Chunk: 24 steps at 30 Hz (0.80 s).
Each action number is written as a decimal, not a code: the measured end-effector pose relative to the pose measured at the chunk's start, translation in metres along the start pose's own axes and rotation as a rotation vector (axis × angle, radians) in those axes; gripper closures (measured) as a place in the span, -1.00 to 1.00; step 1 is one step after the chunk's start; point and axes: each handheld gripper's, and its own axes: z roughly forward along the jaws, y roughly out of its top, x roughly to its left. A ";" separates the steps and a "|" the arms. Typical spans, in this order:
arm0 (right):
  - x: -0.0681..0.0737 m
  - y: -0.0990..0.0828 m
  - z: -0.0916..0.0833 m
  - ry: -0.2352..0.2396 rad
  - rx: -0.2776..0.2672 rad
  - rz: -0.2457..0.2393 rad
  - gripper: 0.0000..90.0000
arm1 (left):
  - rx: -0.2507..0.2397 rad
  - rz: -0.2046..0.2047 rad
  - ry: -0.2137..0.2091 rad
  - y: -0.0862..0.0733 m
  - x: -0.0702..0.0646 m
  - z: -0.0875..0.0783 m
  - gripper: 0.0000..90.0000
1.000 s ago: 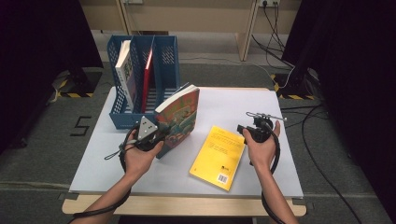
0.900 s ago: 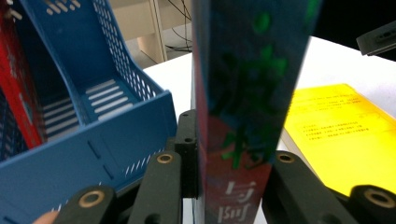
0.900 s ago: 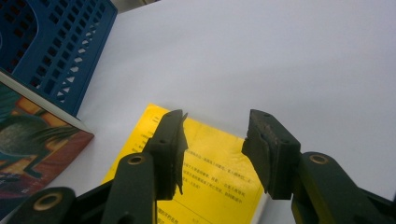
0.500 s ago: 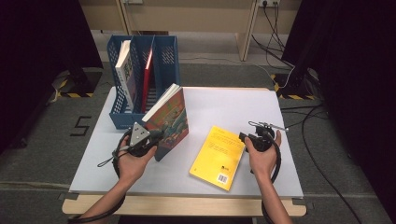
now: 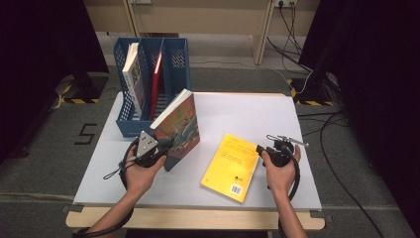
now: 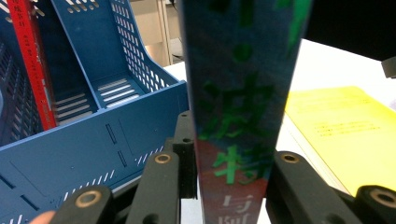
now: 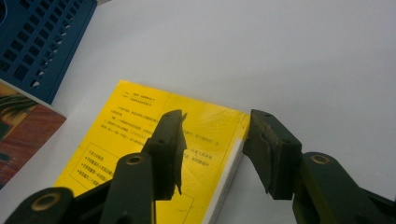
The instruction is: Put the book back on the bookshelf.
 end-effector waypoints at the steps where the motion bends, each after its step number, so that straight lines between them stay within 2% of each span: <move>1: 0.000 -0.001 0.000 -0.001 -0.004 -0.001 0.25 | -0.002 0.001 0.001 0.000 0.000 0.000 0.61; 12: 0.000 -0.004 0.001 0.004 -0.015 -0.004 0.23 | -0.063 -0.002 0.008 0.007 0.001 0.001 0.56; 17: 0.000 -0.003 0.000 0.003 -0.015 -0.005 0.23 | -0.115 -0.001 0.017 0.020 0.002 0.001 0.54; 24: -0.001 -0.003 -0.001 0.003 -0.016 -0.003 0.22 | -0.142 -0.012 0.019 0.030 0.003 0.004 0.54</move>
